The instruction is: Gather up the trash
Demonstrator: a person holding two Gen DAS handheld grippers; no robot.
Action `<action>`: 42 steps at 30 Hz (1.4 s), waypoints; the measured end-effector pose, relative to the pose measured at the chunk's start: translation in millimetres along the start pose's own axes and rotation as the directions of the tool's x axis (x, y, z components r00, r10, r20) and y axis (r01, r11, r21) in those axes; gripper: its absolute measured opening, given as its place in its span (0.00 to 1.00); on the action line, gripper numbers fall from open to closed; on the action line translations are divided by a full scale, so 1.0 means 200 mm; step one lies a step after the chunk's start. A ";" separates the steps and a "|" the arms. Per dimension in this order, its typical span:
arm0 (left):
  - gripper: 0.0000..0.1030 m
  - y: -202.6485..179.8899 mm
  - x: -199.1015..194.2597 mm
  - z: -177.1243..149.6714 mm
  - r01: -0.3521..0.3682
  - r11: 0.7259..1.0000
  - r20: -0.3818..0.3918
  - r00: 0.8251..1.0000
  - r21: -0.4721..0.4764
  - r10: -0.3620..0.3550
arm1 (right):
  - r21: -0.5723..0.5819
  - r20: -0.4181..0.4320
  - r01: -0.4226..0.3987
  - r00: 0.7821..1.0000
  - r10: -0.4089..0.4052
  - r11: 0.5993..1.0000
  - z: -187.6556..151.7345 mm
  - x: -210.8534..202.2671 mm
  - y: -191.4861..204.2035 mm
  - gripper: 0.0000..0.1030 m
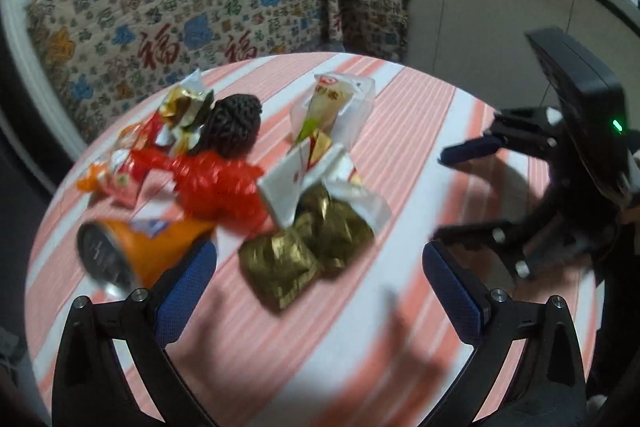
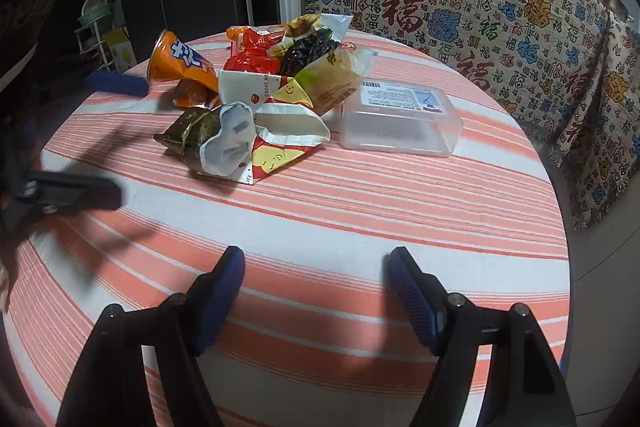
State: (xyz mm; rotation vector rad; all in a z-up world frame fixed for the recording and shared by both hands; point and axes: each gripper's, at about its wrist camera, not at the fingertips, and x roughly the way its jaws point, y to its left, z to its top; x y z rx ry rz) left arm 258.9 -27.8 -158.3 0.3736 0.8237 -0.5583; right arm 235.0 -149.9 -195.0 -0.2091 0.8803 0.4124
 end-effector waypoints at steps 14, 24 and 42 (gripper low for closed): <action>0.47 -0.03 -0.09 -0.11 0.048 0.998 -0.045 0.998 -0.042 -0.050 | 0.050 0.010 -0.024 1.000 0.024 0.998 -0.02 -0.03 -0.05 0.75; 0.69 0.11 -0.24 -0.37 -0.082 0.891 -0.011 0.996 -0.447 0.086 | 0.022 -0.020 -0.082 0.996 0.083 0.996 0.05 0.02 -0.05 0.78; 0.38 0.16 -0.15 -0.39 -0.170 0.872 -0.052 0.985 -0.458 0.165 | 0.057 -0.038 -0.264 0.963 0.266 0.963 0.31 0.20 -0.09 0.28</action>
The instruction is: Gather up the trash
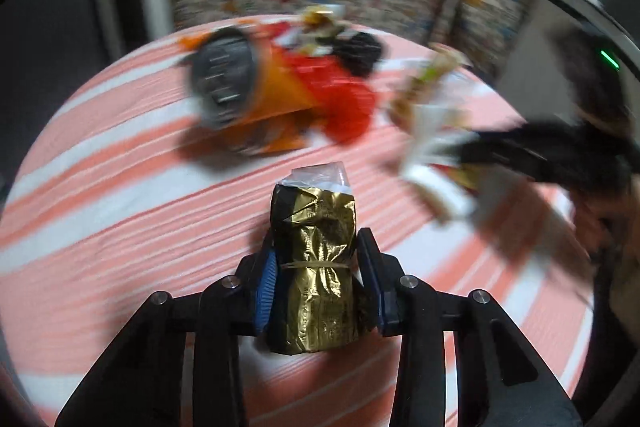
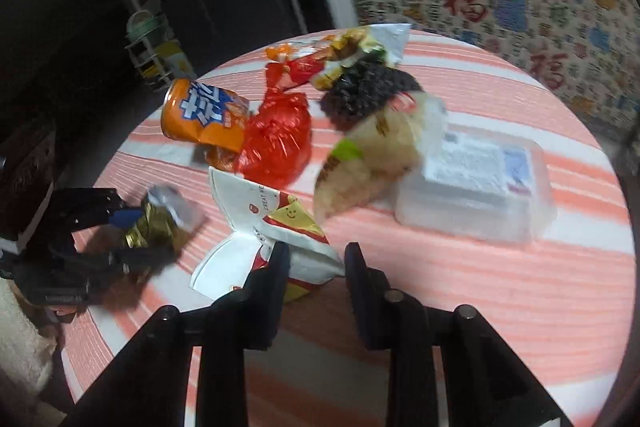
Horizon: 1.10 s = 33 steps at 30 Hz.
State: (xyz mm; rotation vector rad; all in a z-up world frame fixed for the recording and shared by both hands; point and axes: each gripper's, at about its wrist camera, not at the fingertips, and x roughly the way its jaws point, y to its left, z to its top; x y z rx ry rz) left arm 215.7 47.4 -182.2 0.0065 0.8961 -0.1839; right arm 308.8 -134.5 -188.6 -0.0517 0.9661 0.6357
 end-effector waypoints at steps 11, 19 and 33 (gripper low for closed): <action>0.73 -0.05 -0.02 -0.06 -0.025 0.999 -0.009 1.000 0.030 0.026 | 0.056 0.017 0.003 1.000 -0.004 0.998 -0.34 -0.23 0.18 0.58; 0.74 -0.01 -0.05 -0.07 0.028 1.000 -0.015 0.999 -0.010 -0.028 | -0.053 0.021 -0.023 0.999 0.025 0.998 -0.24 -0.20 0.07 0.58; 0.25 -0.03 -0.12 -0.06 0.047 0.998 0.030 0.999 -0.050 -0.045 | 0.008 0.097 0.092 0.991 -0.092 0.996 -0.28 -0.39 0.14 0.10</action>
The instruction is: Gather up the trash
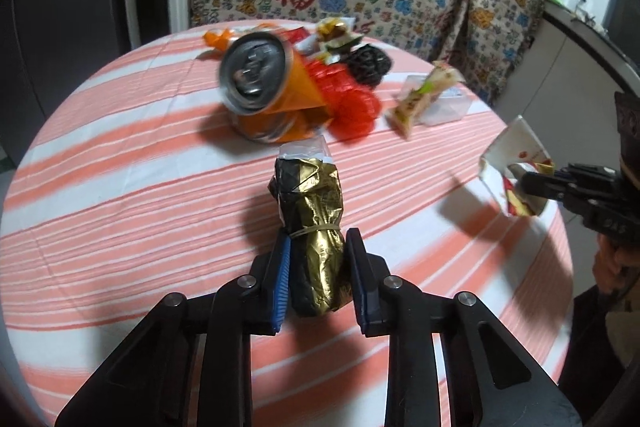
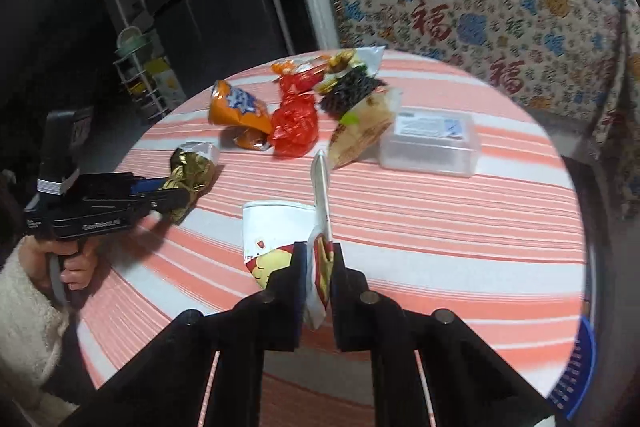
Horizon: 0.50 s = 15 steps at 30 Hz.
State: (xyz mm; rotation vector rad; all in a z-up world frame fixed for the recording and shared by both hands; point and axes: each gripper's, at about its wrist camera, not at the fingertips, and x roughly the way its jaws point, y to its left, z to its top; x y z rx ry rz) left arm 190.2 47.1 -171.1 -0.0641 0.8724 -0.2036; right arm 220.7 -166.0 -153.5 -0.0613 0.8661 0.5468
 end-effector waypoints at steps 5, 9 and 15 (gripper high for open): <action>0.25 -0.12 0.02 0.00 0.051 0.999 -0.016 0.999 0.011 -0.050 | 0.049 0.014 0.078 0.997 -0.079 0.996 -0.03 -0.04 -0.10 0.10; 0.25 -0.23 0.03 0.03 0.102 0.995 -0.023 0.995 0.024 -0.101 | 0.080 0.016 0.109 0.994 -0.111 0.991 -0.05 -0.09 -0.16 0.10; 0.25 -0.46 0.05 0.10 0.155 0.986 -0.025 0.988 0.066 -0.153 | 0.126 0.046 0.155 0.986 -0.162 0.980 -0.08 -0.22 -0.27 0.10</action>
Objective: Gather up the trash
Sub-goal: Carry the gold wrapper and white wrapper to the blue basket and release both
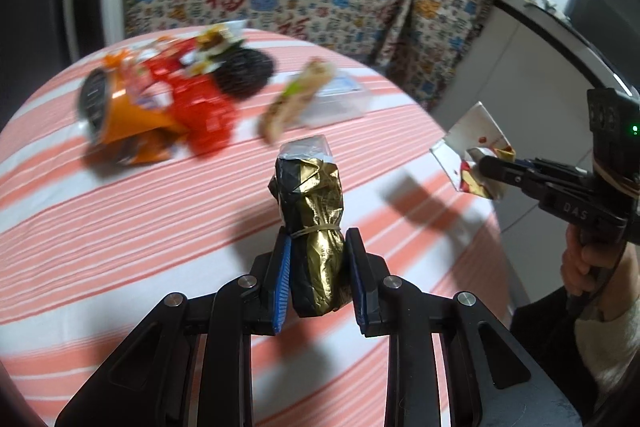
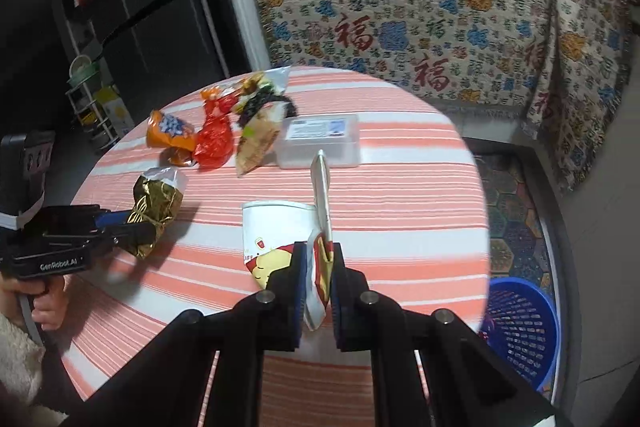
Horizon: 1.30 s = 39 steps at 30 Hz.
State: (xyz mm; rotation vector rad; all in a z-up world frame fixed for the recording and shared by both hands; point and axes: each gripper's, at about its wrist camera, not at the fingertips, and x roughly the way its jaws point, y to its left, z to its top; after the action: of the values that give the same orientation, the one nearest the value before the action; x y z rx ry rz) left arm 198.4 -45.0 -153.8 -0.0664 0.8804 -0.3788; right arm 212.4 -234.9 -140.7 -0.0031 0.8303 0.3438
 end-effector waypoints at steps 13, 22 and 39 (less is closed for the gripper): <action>0.25 -0.76 0.28 0.20 0.220 0.965 -0.064 0.975 0.142 -0.213 | 0.222 0.049 0.258 0.960 -0.275 0.940 -0.12 -0.34 -0.64 0.10; 0.25 -1.24 0.66 0.24 0.306 0.932 -0.178 0.945 0.193 -0.273 | 0.331 -0.047 0.361 0.929 -0.367 0.872 -0.34 -0.35 -1.02 0.11; 0.41 -1.41 1.10 0.26 0.293 0.944 -0.270 0.931 0.149 -0.247 | 0.432 -0.176 0.365 0.931 -0.320 0.825 -0.58 -0.11 -1.41 0.13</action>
State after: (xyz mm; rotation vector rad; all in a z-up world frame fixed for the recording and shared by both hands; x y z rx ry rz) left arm 281.8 -390.4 -223.4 0.0346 1.0823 -0.7406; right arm 200.2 -523.7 -240.1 0.2730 0.9723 -0.2046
